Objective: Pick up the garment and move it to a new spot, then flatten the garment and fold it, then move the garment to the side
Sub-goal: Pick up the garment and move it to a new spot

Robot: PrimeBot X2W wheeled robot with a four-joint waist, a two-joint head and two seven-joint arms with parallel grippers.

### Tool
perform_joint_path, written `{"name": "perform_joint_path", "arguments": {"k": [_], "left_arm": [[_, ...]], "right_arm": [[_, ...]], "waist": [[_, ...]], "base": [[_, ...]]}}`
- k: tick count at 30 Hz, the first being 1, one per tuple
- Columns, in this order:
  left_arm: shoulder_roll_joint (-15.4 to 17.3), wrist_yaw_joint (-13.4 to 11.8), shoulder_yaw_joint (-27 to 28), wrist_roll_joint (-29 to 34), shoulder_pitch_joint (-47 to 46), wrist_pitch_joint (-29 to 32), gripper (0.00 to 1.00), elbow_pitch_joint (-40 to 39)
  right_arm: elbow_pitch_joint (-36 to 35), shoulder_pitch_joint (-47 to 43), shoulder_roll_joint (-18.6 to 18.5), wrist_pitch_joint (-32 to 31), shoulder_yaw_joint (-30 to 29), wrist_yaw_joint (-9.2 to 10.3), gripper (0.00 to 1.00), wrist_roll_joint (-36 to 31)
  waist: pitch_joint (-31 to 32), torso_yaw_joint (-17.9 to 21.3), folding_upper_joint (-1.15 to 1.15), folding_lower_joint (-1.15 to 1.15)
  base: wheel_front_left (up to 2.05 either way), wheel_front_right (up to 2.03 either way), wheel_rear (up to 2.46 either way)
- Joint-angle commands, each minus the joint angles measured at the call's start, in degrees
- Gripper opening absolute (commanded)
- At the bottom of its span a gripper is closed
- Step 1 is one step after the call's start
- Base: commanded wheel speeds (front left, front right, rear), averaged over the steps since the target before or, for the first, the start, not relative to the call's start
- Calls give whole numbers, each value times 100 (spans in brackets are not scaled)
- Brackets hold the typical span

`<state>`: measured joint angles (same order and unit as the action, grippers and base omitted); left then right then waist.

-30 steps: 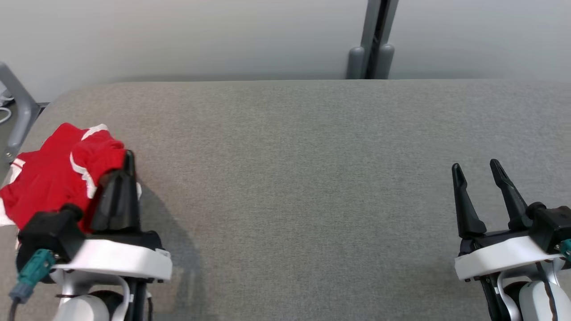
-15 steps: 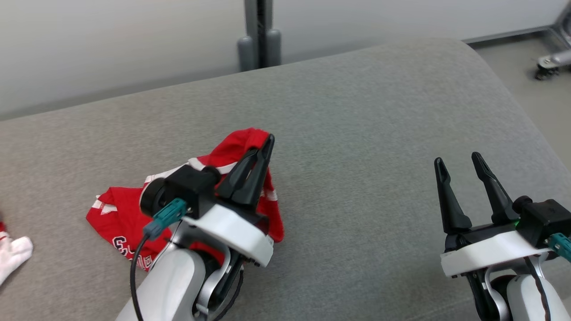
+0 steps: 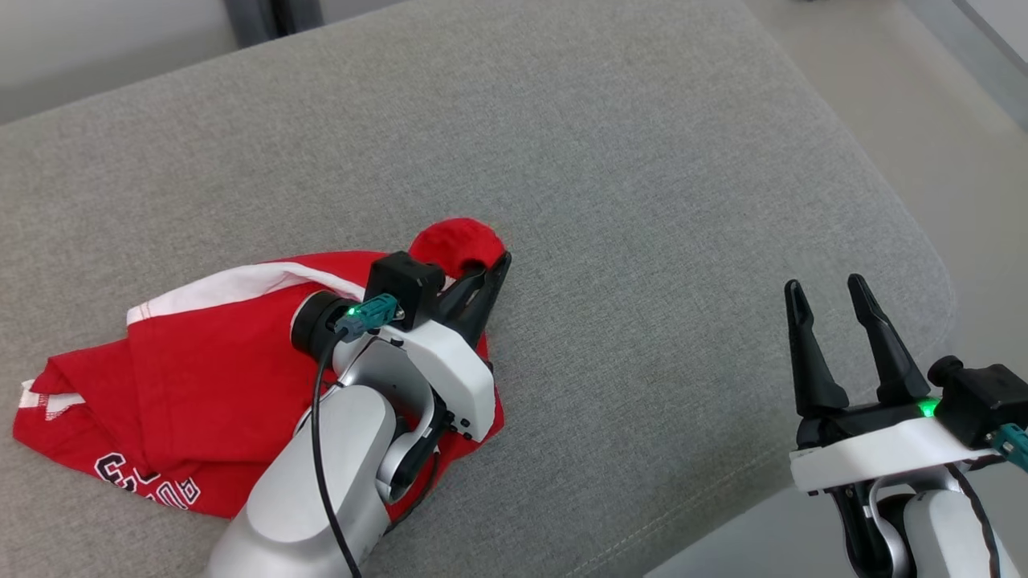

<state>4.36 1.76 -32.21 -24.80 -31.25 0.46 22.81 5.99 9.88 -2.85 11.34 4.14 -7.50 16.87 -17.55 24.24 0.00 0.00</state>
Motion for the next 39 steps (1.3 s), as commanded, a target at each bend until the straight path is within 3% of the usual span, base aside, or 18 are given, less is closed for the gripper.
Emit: {"name": "perform_joint_path", "arguments": {"k": [1, 2, 8, 15, 25, 26, 30, 39], "left_arm": [[4, 54, 7, -47, -149, -79, 42, 242], [-10, 66, -2, -49, -181, -172, 100, 375], [-76, 183, -187, -136, -194, -470, 100, 814], [-81, 259, -400, -362, 236, -430, 100, 346], [558, -724, 390, -346, 977, -918, 100, -1023], [558, -724, 390, -346, 977, -918, 100, -1023], [956, -1178, 1029, -460, 1366, -1187, 100, -1445], [1483, -1620, 1805, -592, 2233, -1364, 100, -1996]], "right_arm": [[43, 89, -14, 81, -14, 2, 100, 37], [81, 112, -15, 104, -18, 2, 100, 38], [252, 205, -19, 163, -31, 2, 100, -28], [344, 125, -20, 77, -148, 2, 100, -182], [181, -34, -23, -100, -479, 2, 100, -400], [181, -34, -23, -100, -479, 2, 100, -400], [86, -105, -23, -224, -592, 2, 100, -525], [-105, -309, -21, -423, -633, 2, 100, -749]], "waist": [[-195, 79, 0, 0], [-200, 45, 0, 0], [-76, -252, 0, 0], [292, -693, 0, 0], [630, -1413, 0, 0], [630, -1413, 0, 0], [759, -1708, 0, 0], [1133, -2077, 0, 0]], "base": [[0, 0, 0], [0, 0, 0], [0, 0, 0], [0, 0, 0], [0, 0, 0], [0, 0, 0], [0, 0, 0], [0, 0, 0]]}}
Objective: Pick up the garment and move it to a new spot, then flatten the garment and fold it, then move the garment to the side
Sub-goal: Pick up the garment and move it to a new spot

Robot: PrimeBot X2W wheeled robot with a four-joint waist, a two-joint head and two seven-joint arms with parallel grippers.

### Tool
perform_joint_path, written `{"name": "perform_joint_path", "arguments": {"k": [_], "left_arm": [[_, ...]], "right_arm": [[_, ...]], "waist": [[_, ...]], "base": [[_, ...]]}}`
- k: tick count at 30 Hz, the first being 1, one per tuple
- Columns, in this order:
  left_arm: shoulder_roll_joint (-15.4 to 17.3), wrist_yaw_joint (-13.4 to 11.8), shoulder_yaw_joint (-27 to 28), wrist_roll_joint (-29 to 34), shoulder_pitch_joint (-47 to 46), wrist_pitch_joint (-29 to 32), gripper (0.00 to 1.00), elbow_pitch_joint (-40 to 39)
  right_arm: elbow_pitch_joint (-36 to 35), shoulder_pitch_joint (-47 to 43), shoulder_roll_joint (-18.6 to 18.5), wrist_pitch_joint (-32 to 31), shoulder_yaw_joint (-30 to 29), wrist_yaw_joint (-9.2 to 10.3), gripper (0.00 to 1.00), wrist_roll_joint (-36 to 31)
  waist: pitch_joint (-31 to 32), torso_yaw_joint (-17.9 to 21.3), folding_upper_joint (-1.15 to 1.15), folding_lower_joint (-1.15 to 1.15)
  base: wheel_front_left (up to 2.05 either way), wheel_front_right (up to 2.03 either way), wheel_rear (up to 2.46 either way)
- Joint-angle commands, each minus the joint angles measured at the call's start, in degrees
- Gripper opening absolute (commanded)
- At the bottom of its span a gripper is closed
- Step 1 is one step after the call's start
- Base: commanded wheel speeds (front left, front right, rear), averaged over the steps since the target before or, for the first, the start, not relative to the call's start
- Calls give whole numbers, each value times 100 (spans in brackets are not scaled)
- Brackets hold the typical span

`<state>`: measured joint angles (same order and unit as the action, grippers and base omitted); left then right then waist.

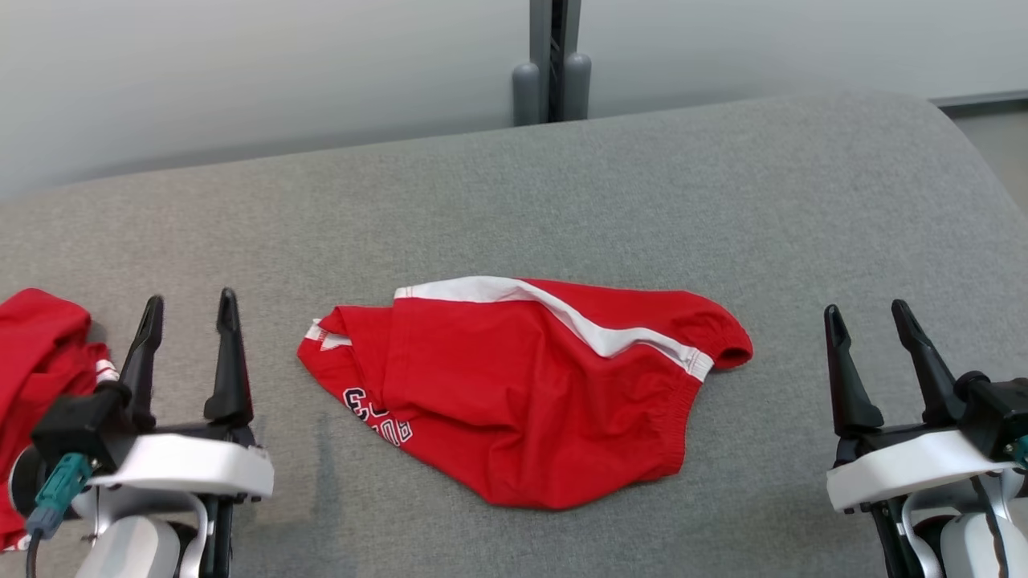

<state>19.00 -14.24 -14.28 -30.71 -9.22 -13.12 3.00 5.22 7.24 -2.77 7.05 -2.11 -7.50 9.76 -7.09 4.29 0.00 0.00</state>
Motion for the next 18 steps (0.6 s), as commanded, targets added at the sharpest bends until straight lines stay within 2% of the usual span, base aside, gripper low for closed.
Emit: {"name": "perform_joint_path", "arguments": {"k": [1, 13, 18], "left_arm": [[59, -46, 38, -4, 116, -1, 100, -53], [239, -312, -96, 101, 855, 305, 100, -407], [270, -316, -120, 75, 887, 362, 100, -428]], "right_arm": [[-41, -76, -28, -31, 4, 2, 100, -52], [-290, -524, -30, -349, 114, 2, 100, -214], [-362, -588, -29, -419, 113, 2, 100, -218]], "waist": [[134, -109, 0, 0], [584, -256, 0, 0], [624, -256, 0, 0]], "base": [[0, 0, 0], [0, 0, 0], [0, 0, 0]]}}
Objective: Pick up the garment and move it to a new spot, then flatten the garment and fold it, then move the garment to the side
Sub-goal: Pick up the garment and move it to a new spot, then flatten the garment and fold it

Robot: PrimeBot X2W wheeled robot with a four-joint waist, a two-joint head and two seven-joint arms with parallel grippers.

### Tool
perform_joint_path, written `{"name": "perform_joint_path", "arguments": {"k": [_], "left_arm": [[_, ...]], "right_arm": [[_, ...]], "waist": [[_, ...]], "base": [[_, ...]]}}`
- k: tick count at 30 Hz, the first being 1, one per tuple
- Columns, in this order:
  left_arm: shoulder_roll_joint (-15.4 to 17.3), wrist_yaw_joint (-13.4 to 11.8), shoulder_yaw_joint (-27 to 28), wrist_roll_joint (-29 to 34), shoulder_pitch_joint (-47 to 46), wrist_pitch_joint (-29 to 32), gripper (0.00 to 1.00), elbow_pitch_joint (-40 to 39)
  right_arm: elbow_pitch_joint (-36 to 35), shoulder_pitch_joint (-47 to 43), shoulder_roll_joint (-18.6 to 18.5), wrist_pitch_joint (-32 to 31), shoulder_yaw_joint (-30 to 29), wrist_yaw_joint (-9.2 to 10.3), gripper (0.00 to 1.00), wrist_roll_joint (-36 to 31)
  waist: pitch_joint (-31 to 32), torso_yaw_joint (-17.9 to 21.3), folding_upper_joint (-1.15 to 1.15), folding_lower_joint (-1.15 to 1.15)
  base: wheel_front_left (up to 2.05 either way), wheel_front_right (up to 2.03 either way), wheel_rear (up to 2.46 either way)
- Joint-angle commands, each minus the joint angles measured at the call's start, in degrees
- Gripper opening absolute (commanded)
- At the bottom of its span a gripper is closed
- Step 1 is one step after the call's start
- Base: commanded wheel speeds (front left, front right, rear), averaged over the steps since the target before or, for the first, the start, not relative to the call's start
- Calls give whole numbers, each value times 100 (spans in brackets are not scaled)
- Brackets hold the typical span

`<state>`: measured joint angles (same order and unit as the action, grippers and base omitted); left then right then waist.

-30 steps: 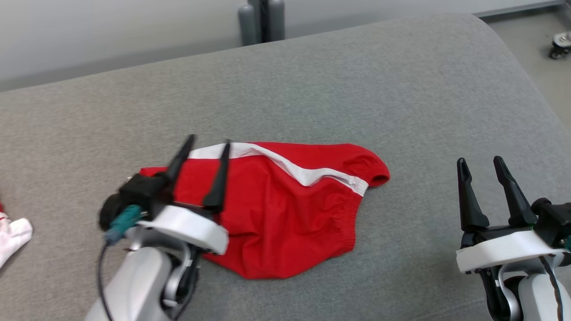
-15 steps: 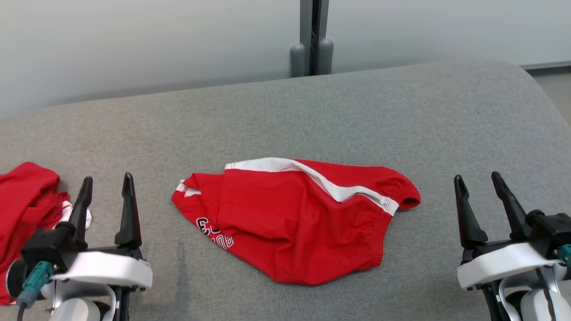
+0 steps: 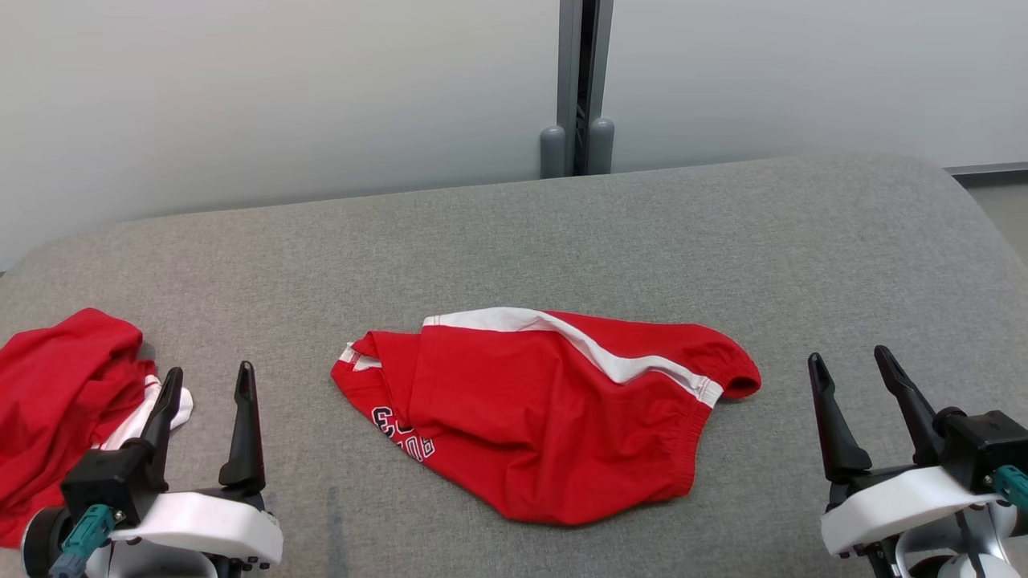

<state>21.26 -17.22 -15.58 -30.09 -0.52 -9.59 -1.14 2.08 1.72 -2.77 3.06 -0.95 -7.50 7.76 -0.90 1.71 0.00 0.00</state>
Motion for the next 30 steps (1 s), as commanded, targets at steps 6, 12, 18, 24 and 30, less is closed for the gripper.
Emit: {"name": "perform_joint_path", "arguments": {"k": [6, 12, 18, 24, 30], "left_arm": [[59, -15, -29, -6, -11, 45, 100, -36], [61, -40, -48, -4, -48, 56, 100, -33], [61, -58, -67, -23, -44, 67, 100, -45], [72, -59, -85, -37, -44, 89, 100, -68], [85, -99, -93, -29, -60, 95, 100, -106]], "right_arm": [[-98, -45, -29, -38, -13, 2, 100, -3], [-115, -20, -29, -37, -32, 2, 100, 2], [-118, -9, -29, -25, -53, 2, 100, 3], [-122, -3, -29, -15, -50, 2, 100, 17], [-134, 12, -29, -15, -48, 2, 100, 26]], "waist": [[-32, 22, 0, 0], [-65, 25, 0, 0], [-75, 14, 0, 0], [-93, -4, 0, 0], [-127, -15, 0, 0]], "base": [[0, 0, 0], [0, 0, 0], [0, 0, 0], [0, 0, 0], [0, 0, 0]]}}
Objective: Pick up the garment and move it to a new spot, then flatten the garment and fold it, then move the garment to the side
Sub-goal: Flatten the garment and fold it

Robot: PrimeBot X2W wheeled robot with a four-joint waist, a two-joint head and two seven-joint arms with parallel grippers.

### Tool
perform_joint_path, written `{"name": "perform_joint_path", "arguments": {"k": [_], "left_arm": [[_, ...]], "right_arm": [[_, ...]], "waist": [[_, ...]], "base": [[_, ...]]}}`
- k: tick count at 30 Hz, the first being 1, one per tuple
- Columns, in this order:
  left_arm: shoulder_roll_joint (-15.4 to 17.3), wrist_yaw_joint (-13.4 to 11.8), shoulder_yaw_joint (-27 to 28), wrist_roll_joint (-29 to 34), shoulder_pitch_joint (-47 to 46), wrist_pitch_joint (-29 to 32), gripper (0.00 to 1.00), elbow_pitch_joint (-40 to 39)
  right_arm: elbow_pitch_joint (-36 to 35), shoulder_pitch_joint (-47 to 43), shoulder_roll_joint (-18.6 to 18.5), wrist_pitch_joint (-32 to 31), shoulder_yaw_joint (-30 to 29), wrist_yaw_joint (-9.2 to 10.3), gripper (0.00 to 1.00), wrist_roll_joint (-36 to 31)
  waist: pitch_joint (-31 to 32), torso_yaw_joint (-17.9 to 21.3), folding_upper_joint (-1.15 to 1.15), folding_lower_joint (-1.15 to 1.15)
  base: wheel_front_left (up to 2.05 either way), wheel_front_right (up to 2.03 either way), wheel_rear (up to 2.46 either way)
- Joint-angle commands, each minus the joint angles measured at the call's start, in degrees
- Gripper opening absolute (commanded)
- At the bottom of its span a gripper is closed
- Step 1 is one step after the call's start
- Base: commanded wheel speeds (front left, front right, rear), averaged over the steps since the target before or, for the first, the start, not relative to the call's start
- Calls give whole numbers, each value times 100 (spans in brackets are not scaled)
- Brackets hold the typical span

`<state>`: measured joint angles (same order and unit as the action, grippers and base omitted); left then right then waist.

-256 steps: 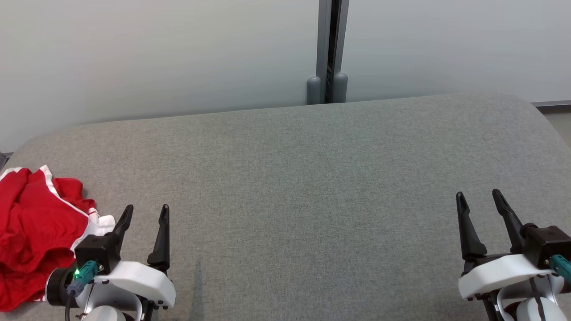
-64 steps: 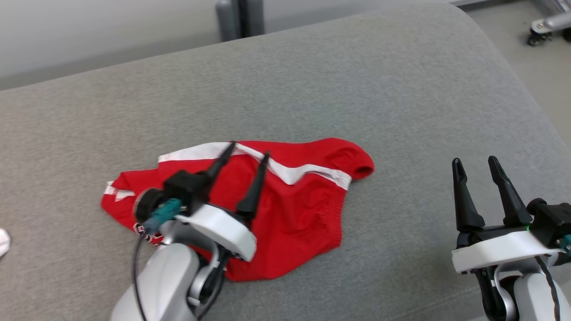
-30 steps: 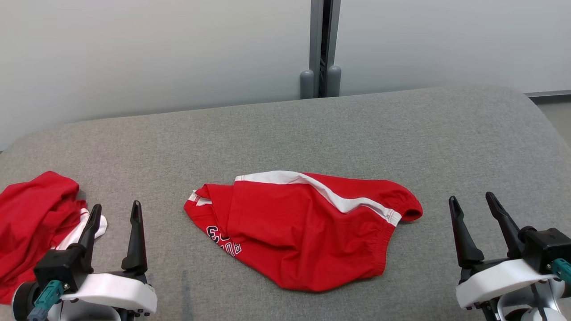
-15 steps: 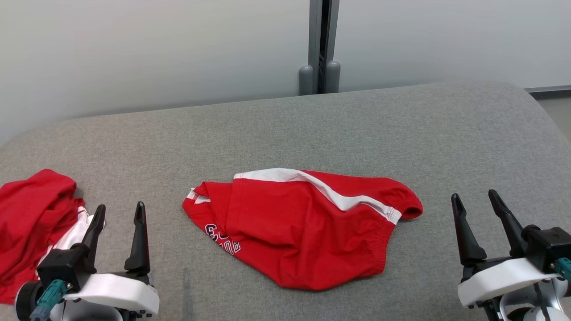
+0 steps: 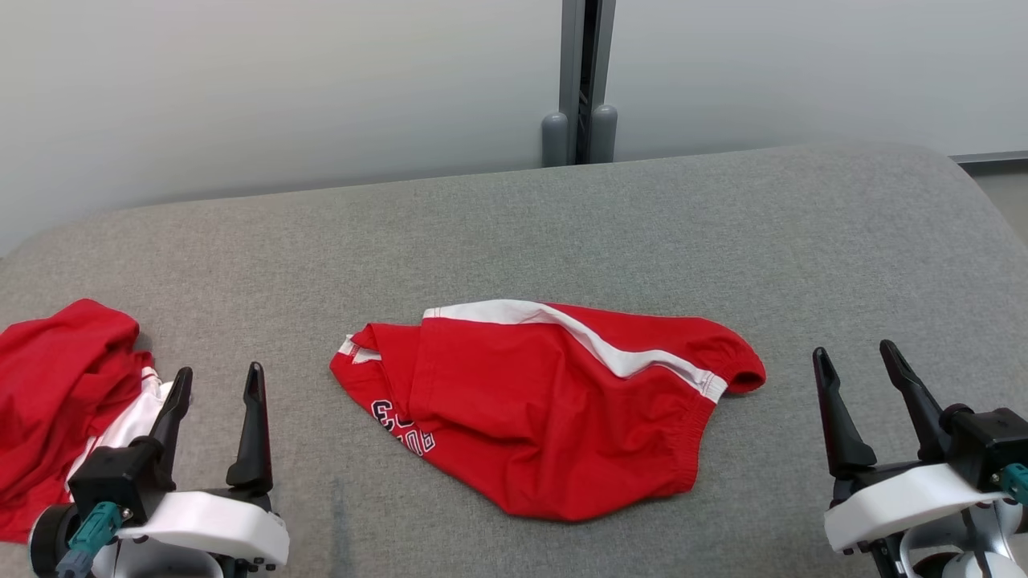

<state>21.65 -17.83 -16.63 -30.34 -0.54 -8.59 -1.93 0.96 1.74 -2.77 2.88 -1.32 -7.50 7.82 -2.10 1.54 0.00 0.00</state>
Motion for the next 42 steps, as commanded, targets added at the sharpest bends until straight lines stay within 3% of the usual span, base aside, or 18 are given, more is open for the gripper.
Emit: {"name": "perform_joint_path", "arguments": {"k": [1, 9, 22, 25, 32, 33, 34, 42], "left_arm": [[45, -45, 9, 0, -82, -1, 100, -37], [34, 192, -195, 99, -888, 194, 100, 148], [-396, 1636, -872, -740, -2716, 1726, 100, 2565], [-450, 1819, -900, -873, -2991, 1932, 100, 3111], [-482, 1980, -855, -990, -3379, 2019, 100, 3967], [-500, 2023, -839, -1023, -3426, 1980, 69, 4036], [-512, 2063, -825, -1041, -3461, 1949, 3, 4084], [-468, 2236, -894, -927, -3573, 1504, 0, 4030]], "right_arm": [[-24, 16, -29, 1, -5, 2, 100, 22], [-63, 256, -29, 0, 161, 2, 100, 26], [269, 689, -28, 315, 480, 2, 100, 243], [352, 746, -28, 394, 503, 2, 100, 300], [502, 830, -28, 508, 551, 2, 100, 365], [525, 833, -28, 516, 550, 2, 100, 371], [547, 834, -28, 538, 538, 2, 100, 378], [631, 879, -28, 594, 438, 2, 100, 416]], "waist": [[-14, 5, 0, 0], [-421, 257, 0, 0], [-1203, 887, 0, 0], [-1290, 996, 0, 0], [-1363, 1155, 0, 0], [-1367, 1164, 0, 0], [-1370, 1166, 0, 0], [-1341, 1047, 0, 0]], "base": [[0, 0, 0], [0, 0, 0], [0, 0, 0], [0, 0, 0], [0, 0, 0], [0, 0, 0], [0, 0, 0], [0, 0, 0]]}}
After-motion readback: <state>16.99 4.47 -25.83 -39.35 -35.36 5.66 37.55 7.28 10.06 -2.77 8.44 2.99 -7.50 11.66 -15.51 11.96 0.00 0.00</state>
